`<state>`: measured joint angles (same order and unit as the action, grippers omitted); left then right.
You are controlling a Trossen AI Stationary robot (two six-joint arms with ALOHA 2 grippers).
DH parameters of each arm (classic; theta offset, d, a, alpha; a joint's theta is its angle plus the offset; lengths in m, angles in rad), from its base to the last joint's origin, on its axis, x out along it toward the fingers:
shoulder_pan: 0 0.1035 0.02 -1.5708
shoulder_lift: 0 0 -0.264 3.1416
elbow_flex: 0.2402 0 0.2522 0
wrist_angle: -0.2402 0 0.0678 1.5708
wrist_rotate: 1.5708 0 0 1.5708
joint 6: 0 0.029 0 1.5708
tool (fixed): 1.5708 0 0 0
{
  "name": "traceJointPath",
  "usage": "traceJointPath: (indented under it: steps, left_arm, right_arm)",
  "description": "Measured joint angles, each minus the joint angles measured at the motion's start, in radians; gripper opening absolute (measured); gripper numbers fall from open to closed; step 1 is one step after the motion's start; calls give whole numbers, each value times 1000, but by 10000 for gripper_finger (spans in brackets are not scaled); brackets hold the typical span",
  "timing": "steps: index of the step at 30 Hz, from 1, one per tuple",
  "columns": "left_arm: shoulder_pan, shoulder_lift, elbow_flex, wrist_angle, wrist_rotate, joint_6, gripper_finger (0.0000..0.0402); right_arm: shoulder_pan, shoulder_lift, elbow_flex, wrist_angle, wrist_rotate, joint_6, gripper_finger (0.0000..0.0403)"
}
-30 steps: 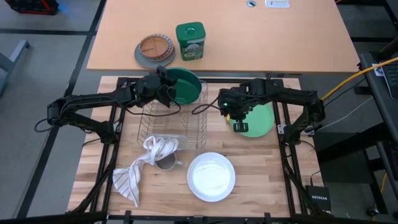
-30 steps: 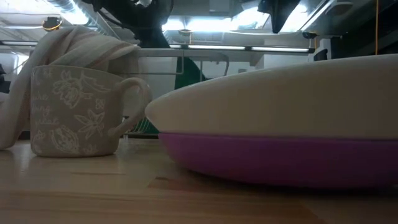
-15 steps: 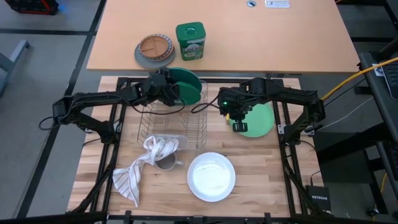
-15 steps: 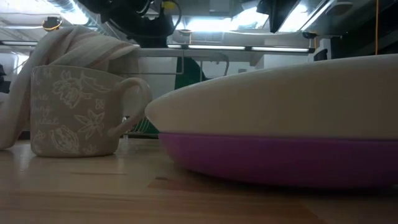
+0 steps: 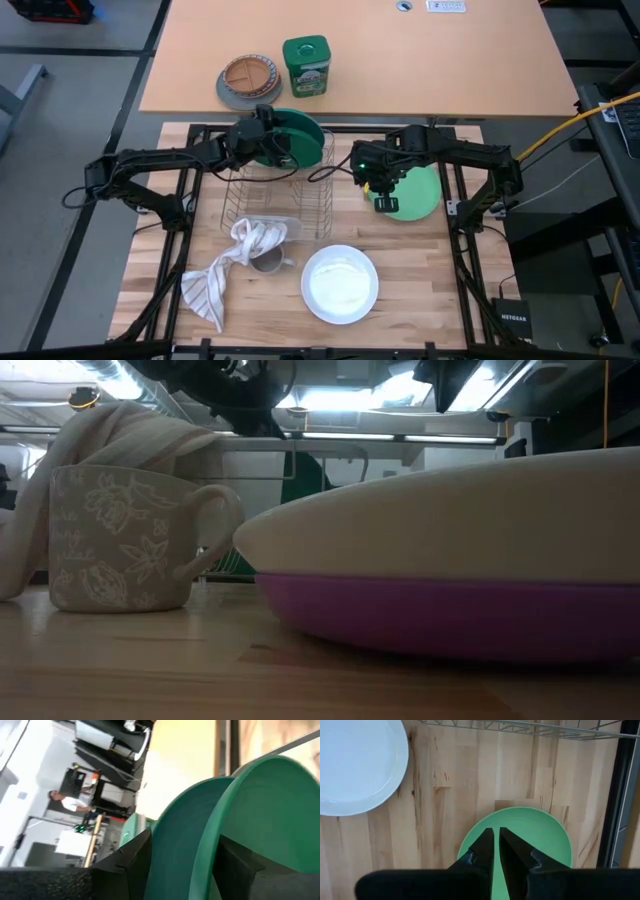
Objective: Sort dishes
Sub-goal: Put the green plate into the gray dish rack
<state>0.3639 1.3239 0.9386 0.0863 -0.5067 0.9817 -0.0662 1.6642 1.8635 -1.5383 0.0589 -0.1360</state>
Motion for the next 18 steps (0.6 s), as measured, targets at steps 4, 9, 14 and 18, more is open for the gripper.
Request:
traceJointPath:
  steps: [4, 9, 14, 18]
  left_arm:
    - [14, 0, 0, 40, -20, 17, 180]
    - [52, -2, 0, 29, -12, -9, 180]
    - [81, 0, 0, -19, 61, -63, 180]
    - [92, 0, 0, -23, 91, -90, 180]
  right_arm:
    - [0, 0, 0, 0, 0, 0, 32]
    - [0, 0, 0, 1, 0, 4, 32]
    - [0, 0, 0, 1, 0, 30, 32]
    - [0, 0, 0, 1, 0, 37, 32]
